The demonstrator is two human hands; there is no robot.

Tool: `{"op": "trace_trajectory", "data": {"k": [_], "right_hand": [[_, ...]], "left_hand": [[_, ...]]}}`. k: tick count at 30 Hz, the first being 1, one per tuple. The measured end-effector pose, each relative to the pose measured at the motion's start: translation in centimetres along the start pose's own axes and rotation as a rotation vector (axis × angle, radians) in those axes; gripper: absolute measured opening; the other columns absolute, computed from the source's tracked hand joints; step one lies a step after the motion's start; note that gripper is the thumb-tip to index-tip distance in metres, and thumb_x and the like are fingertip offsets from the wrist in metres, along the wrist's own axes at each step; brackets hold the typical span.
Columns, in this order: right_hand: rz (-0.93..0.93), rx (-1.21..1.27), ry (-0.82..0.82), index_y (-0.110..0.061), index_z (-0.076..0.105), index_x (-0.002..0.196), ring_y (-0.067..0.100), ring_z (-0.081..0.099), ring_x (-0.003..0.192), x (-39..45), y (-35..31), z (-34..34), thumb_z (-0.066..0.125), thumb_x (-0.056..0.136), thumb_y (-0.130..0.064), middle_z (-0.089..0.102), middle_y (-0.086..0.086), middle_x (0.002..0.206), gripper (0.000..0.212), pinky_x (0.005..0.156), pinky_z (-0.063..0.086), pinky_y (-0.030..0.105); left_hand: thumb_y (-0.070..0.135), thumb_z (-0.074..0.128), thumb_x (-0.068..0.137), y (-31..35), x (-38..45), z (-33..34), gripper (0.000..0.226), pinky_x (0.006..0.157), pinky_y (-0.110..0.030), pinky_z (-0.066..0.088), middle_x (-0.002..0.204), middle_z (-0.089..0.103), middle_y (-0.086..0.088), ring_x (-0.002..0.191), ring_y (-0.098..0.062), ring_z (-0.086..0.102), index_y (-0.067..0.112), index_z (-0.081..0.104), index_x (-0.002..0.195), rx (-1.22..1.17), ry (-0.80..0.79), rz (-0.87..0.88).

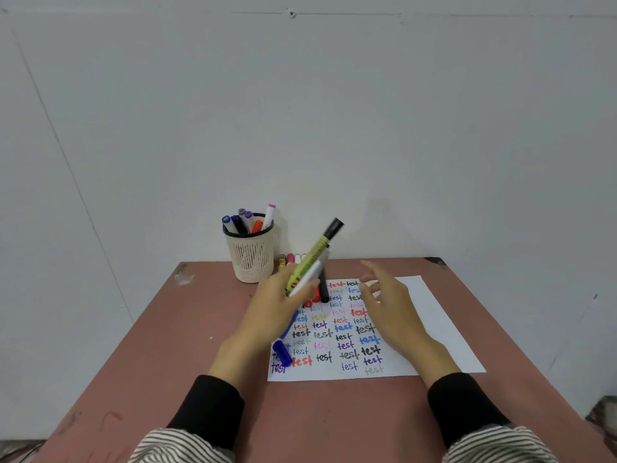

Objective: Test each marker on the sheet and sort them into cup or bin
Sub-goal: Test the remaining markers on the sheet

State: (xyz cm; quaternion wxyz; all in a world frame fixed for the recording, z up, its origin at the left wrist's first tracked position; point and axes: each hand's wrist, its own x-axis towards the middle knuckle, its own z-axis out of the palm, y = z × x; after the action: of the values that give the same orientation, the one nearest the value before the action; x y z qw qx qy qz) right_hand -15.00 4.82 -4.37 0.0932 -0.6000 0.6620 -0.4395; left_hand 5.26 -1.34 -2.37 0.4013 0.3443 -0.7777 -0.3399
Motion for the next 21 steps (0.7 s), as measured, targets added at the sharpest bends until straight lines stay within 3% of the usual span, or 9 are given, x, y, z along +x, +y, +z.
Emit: {"op": "trace_trajectory", "data": {"k": [4,7,11,14,17,21], "right_hand": [[-0.209,-0.019,-0.011,-0.048,0.033,0.14,-0.005,0.053,0.105,-0.2,-1.2,0.3,0.057,0.097,-0.027,0.052,-0.025,0.123,0.054,0.087,0.042,0.014],[-0.176,0.163,-0.053,-0.056,0.039,0.125,-0.007,0.056,0.101,-0.3,-2.6,0.5,0.062,0.094,-0.023,0.054,-0.033,0.116,0.051,0.081,0.045,0.011],[-0.005,0.451,-0.122,-0.033,0.063,0.111,-0.002,0.061,0.075,0.0,-3.1,0.4,0.056,0.098,-0.022,0.067,-0.021,0.086,0.018,0.067,0.046,0.018],[0.048,0.591,-0.167,-0.016,0.068,0.096,0.006,0.051,0.056,0.0,-3.1,0.4,0.057,0.096,-0.025,0.062,-0.011,0.065,0.014,0.055,0.041,0.018],[0.111,0.666,-0.132,-0.003,0.066,0.092,0.011,0.049,0.056,0.4,-2.5,-0.3,0.06,0.094,-0.02,0.058,0.0,0.064,0.018,0.053,0.041,0.019],[0.196,0.557,0.275,-0.007,0.061,0.09,0.012,0.053,0.062,1.3,-0.9,-2.0,0.057,0.097,-0.019,0.061,0.002,0.072,0.015,0.056,0.043,0.019]], "left_hand": [[0.033,0.061,0.094,0.5,-0.2,0.6,0.009,0.053,-0.019,0.043,0.071,0.068,0.003,0.053,-0.002,0.052,0.026,0.063,0.099,-0.047,-0.147,-0.002],[0.032,0.061,0.094,0.8,-0.2,0.3,0.009,0.055,-0.02,0.044,0.07,0.068,0.003,0.054,-0.003,0.053,0.024,0.064,0.091,-0.146,-0.218,-0.061],[0.029,0.06,0.094,0.9,-0.1,-0.6,0.014,0.055,-0.018,0.043,0.067,0.064,0.005,0.053,-0.004,0.052,0.018,0.063,0.087,-0.17,-0.304,-0.094],[0.034,0.061,0.093,0.9,-0.3,-0.7,0.029,0.056,-0.019,0.043,0.07,0.065,0.001,0.055,-0.007,0.052,0.005,0.063,0.091,-0.13,-0.371,-0.113],[0.032,0.058,0.094,0.7,0.0,-1.0,0.024,0.049,-0.017,0.042,0.066,0.059,-0.001,0.048,-0.003,0.048,0.009,0.06,0.09,-0.074,-0.19,-0.147],[0.035,0.059,0.094,-0.6,0.6,-2.4,0.018,0.048,-0.023,0.047,0.07,0.064,-0.002,0.055,-0.009,0.059,0.017,0.059,0.091,-0.066,0.231,-0.193]]}}
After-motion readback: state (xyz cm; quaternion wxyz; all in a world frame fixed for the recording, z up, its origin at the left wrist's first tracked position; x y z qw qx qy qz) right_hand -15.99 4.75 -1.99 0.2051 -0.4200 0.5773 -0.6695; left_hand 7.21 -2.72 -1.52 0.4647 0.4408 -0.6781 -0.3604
